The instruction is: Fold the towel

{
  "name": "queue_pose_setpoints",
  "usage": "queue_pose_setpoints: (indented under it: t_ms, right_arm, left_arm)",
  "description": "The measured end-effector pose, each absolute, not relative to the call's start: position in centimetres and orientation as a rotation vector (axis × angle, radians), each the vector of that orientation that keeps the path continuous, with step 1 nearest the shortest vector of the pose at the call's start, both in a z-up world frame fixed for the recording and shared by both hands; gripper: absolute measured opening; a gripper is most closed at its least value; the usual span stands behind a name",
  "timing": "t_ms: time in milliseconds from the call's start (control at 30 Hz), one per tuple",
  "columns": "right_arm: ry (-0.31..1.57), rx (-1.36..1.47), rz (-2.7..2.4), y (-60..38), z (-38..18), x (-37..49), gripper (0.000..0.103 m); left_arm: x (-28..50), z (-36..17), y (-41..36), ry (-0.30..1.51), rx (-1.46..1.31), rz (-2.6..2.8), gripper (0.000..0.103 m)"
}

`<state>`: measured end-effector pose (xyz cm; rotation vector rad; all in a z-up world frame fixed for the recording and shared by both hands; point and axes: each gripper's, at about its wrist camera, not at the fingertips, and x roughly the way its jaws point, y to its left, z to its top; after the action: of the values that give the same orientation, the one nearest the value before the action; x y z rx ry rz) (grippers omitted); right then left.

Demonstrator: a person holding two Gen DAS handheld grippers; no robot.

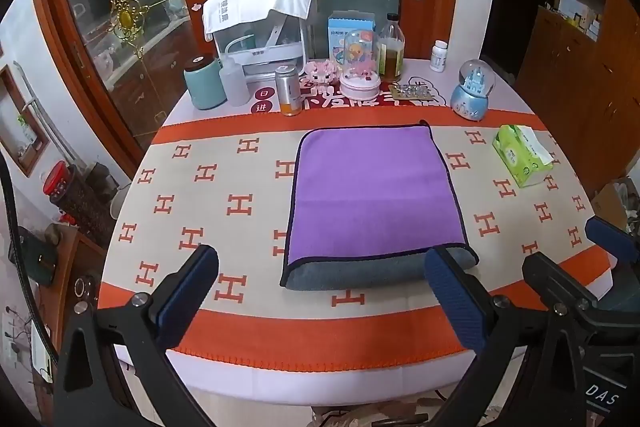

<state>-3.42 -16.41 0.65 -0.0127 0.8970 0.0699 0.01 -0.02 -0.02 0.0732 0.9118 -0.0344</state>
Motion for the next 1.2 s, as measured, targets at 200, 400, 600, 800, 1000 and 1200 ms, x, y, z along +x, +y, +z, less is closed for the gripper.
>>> queue_pose_setpoints:
  t_ms: [200, 400, 600, 800, 1000, 1200]
  right_arm:
    - [0.897, -0.016, 0.068, -16.3, 0.5, -3.4, 0.088]
    - [0.903, -0.01, 0.069, -16.3, 0.4, -3.4, 0.088]
    - [0.905, -0.01, 0.072, -16.3, 0.4, -3.7, 0.088]
    - [0.905, -0.009, 0.075, -16.3, 0.5, -4.0, 0.088]
    - [0.905, -0.006, 0.076, -16.1, 0.3, -4.1, 0.088]
    - [0.905, -0.004, 0.077, -16.0, 0.3, -4.2, 0.088]
  left_arm:
    - [-0.2, -0.5, 0.5, 0.919, 0.071, -0.039, 0.102]
    - [0.1, -0.4, 0.4, 0.93, 0.07, -0.037, 0.102]
    - [0.0, -0.5, 0.1, 0.928, 0.072, -0.033, 0.102]
    - [-0.5, -0.5, 0.4, 0.934, 0.072, -0.037, 0.102]
    - [-0.5, -0.4, 0.5, 0.936, 0.073, -0.037, 0.102]
    - [-0.5, -0.4, 0.4, 0.936, 0.074, -0.037, 0.102]
